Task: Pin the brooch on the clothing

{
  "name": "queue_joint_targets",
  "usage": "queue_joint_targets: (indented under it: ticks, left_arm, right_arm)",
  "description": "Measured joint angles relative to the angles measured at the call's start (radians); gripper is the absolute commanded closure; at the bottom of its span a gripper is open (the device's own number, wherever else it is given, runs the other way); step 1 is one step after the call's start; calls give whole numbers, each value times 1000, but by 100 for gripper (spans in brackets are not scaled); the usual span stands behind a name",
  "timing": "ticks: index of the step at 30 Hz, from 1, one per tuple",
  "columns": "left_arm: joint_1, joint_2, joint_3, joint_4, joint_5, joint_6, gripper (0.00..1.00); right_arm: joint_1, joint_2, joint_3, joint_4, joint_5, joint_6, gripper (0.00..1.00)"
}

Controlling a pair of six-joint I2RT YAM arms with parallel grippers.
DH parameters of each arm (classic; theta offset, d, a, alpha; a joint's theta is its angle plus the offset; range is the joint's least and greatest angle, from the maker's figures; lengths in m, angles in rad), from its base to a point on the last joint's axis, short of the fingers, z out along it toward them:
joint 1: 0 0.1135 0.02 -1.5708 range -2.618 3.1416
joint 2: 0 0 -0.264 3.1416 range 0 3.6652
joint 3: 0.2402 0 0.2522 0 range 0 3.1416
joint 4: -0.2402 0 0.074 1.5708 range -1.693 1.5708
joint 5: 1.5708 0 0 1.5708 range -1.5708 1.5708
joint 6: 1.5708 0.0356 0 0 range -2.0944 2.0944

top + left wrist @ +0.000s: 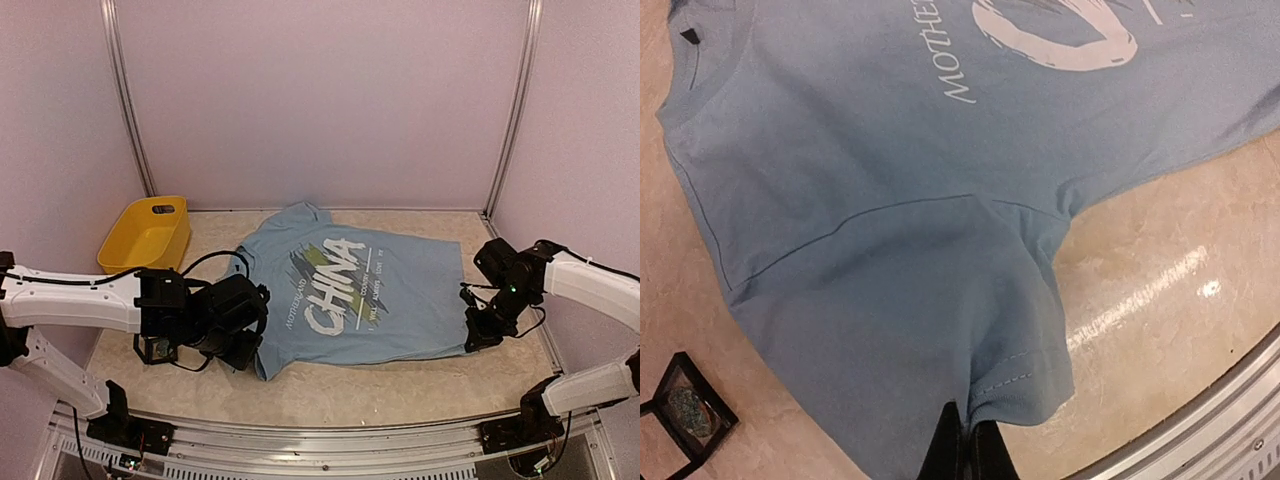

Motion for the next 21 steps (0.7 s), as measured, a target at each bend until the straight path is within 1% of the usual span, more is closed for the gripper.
queue_joint_targets:
  ticks: [4,8,9,10,12,13,15,17,19,20,21]
  left_arm:
    - [-54,6,6,-59,71,-8,100]
    - [-79,10,7,-101,165,1,100]
    - [-82,14,9,-113,183,7,95]
    - [-87,20,15,-131,206,15,81]
    - [-96,32,35,-157,246,41,54]
    - [-101,34,45,-165,267,58,45]
    - [-110,35,72,-182,313,81,36]
    - [-119,28,111,-193,361,117,32]
    - [-132,0,154,-194,395,146,31]
    - [-136,-24,176,-193,397,159,33]
    - [-138,-51,200,-190,391,171,38]
  right_arm:
    - [20,18,11,-96,-1,17,100]
    - [50,36,63,-195,25,38,100]
    - [55,36,73,-211,32,43,89]
    - [59,36,82,-229,37,46,81]
    - [67,36,94,-261,48,56,60]
    - [71,36,102,-278,50,56,49]
    - [75,36,129,-304,51,61,23]
    - [78,37,199,-329,34,60,19]
    - [93,48,331,-344,15,62,19]
    - [103,56,395,-341,11,66,23]
    - [112,64,456,-334,18,68,30]
